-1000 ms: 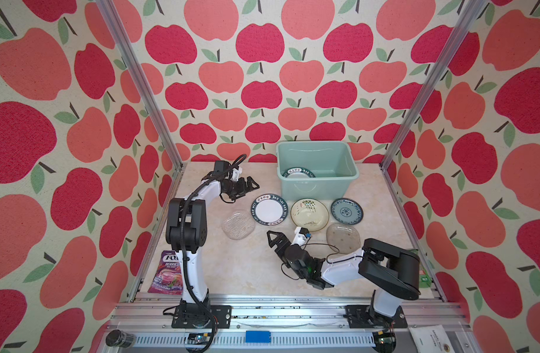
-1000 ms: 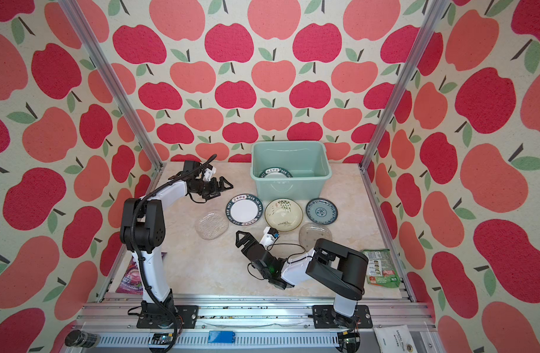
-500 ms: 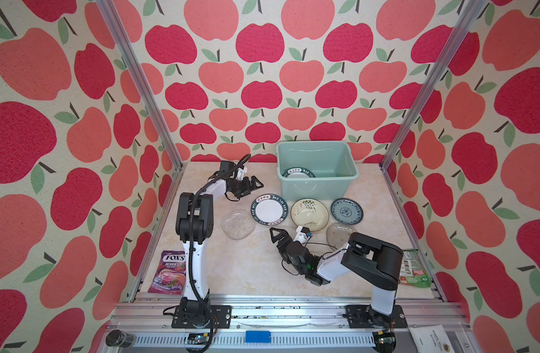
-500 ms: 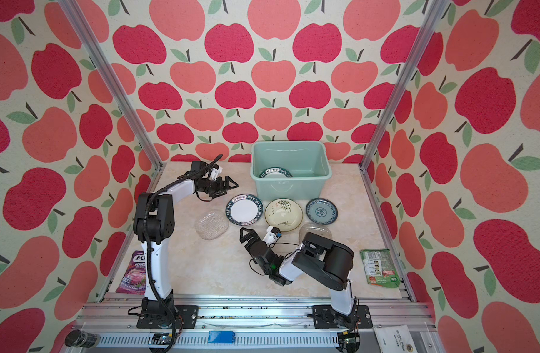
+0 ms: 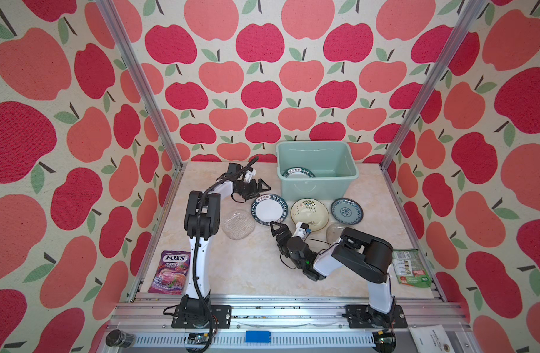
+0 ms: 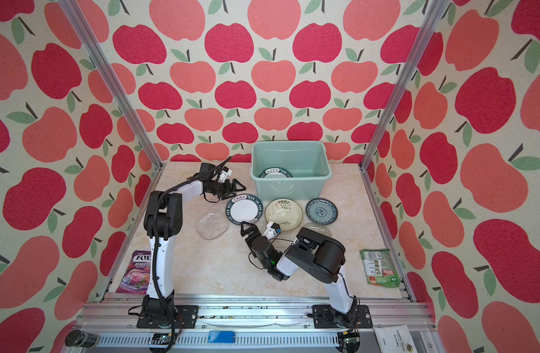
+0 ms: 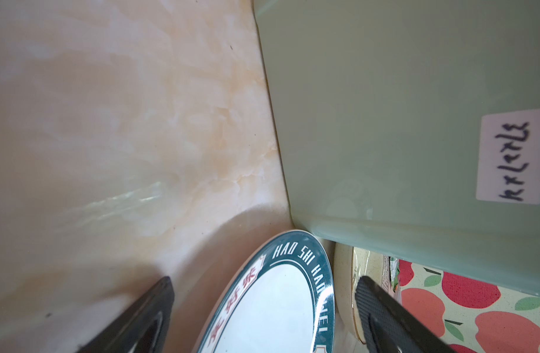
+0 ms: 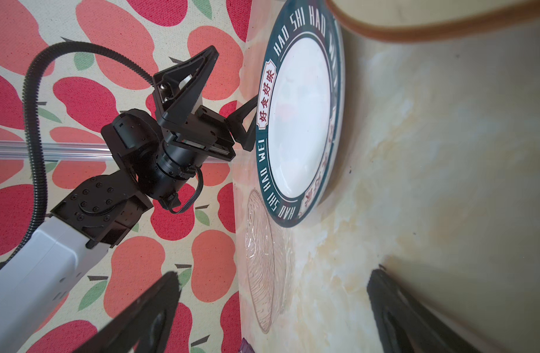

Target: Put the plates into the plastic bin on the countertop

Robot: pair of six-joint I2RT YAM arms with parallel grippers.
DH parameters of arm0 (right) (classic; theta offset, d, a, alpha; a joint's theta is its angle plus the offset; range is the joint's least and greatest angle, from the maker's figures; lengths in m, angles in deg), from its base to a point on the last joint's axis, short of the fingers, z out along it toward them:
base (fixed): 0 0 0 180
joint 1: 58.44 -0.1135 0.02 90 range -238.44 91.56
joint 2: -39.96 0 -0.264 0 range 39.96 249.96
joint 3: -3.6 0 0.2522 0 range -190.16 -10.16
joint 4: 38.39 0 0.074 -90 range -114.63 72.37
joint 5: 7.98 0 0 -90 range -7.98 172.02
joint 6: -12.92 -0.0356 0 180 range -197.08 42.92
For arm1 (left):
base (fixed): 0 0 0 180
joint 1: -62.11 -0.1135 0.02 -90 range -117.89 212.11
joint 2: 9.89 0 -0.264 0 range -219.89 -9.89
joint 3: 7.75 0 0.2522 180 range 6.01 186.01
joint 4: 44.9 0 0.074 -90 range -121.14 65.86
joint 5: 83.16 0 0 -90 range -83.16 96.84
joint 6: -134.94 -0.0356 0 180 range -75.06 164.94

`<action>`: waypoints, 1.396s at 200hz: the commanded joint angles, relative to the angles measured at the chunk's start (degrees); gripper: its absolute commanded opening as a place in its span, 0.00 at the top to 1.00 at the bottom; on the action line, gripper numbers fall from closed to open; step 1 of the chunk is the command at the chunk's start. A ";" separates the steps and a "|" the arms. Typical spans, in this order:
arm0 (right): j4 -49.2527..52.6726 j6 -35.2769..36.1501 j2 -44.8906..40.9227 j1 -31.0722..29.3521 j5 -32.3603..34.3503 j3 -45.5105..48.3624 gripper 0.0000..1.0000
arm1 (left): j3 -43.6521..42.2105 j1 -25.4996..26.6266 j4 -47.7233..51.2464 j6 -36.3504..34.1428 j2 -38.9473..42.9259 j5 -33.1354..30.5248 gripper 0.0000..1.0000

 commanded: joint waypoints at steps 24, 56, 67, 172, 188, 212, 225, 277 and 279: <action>-0.52 0.16 3.52 1.12 -0.82 -1.53 0.01 | 0.10 0.56 1.53 -2.13 -0.01 2.82 0.09; -3.25 0.11 6.32 1.79 -1.37 -2.76 0.02 | -2.66 0.90 1.08 -2.49 2.39 2.73 0.11; -4.05 0.32 7.13 2.16 -2.15 -3.30 0.03 | -3.62 0.98 0.94 -2.40 3.07 2.81 0.12; -3.56 0.49 10.30 4.44 -4.75 -5.20 0.11 | -12.56 0.83 -2.88 -1.52 7.50 2.08 0.12; -2.99 0.32 10.67 4.70 -5.44 -5.77 0.14 | -13.28 0.85 -3.33 -1.52 7.71 2.25 0.12; -1.42 0.01 10.92 4.89 -5.97 -6.44 0.17 | -14.39 0.72 -4.28 -1.19 8.14 2.27 0.13; -0.68 -0.29 11.02 4.89 -5.93 -6.62 0.18 | -15.08 0.72 -4.90 -0.95 8.54 2.23 0.13; -1.41 -1.17 12.63 5.41 -6.26 -7.28 0.28 | -19.38 0.15 -8.96 1.09 10.84 1.59 0.13; -1.50 -1.22 12.72 5.46 -6.23 -7.28 0.29 | -19.41 0.07 -9.10 1.18 10.93 1.71 0.13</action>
